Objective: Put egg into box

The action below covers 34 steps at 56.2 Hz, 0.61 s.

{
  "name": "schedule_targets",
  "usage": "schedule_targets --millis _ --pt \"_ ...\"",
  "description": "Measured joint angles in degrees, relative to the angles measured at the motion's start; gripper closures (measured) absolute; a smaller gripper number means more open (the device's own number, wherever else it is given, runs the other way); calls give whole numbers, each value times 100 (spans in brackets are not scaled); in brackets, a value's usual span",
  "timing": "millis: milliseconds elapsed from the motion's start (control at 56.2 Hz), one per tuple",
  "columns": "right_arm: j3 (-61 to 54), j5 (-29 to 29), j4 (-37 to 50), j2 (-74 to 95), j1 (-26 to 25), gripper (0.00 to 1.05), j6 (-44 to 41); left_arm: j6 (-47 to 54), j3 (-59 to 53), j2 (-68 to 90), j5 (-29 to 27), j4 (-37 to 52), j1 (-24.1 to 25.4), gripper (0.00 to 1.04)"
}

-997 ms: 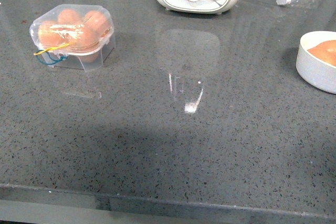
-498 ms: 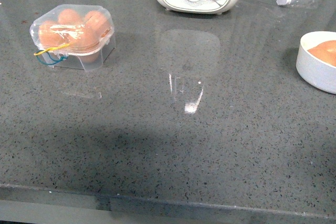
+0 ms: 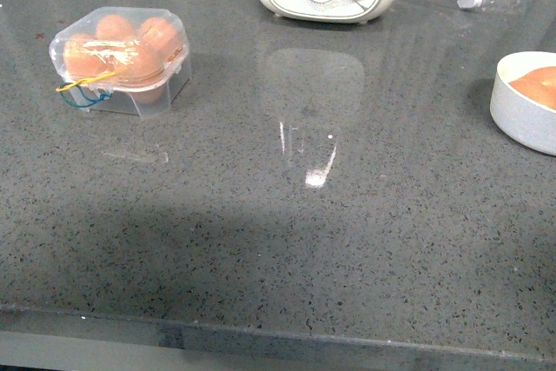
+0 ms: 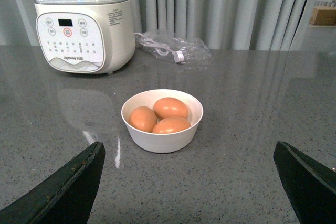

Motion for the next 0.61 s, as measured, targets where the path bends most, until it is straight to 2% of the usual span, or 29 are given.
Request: schedule_targets --millis 498,605 --pt "0 0 0 0 0 7 0 0 -339 -654 -2 -313 0 101" --pt "0 0 0 0 0 7 0 -9 -404 -1276 -9 -1012 -2 101"
